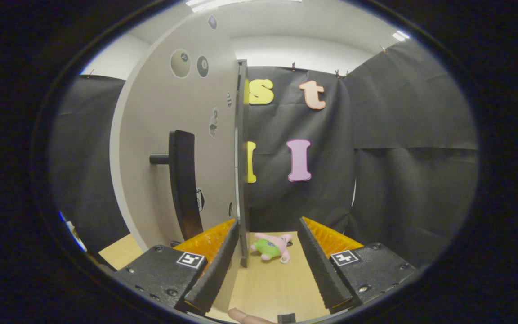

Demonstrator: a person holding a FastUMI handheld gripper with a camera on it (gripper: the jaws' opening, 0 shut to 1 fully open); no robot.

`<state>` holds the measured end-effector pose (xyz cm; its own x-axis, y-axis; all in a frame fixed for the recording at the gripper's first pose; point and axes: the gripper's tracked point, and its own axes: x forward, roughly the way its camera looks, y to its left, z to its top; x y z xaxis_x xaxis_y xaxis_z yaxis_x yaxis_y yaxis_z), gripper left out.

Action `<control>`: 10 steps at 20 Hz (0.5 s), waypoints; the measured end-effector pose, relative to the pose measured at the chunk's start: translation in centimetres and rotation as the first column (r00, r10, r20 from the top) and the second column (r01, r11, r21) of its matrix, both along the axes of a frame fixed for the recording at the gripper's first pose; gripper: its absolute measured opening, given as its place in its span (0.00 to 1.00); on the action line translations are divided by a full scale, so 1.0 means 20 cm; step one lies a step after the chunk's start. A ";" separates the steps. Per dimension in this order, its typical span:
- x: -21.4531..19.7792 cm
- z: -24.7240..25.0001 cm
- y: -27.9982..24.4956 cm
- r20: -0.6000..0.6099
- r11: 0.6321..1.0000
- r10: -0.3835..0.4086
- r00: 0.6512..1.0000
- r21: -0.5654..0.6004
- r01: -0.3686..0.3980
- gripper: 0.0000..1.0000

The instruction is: Open the shoe cabinet door, grab the shoes and put them into the shoe cabinet, then close the shoe cabinet door.

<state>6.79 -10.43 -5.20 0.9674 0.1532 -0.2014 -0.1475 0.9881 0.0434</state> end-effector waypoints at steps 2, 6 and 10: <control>0.00 0.00 0.09 0.000 1.000 0.027 1.000 0.010 -0.027 0.88; -0.01 0.00 0.27 -0.004 0.997 0.072 0.997 0.027 -0.072 0.88; 0.03 -0.04 0.41 -0.015 0.997 0.082 0.996 0.009 -0.082 0.88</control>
<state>7.36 -2.22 -6.07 0.9483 0.2340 -0.2143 -0.2276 0.9722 0.0543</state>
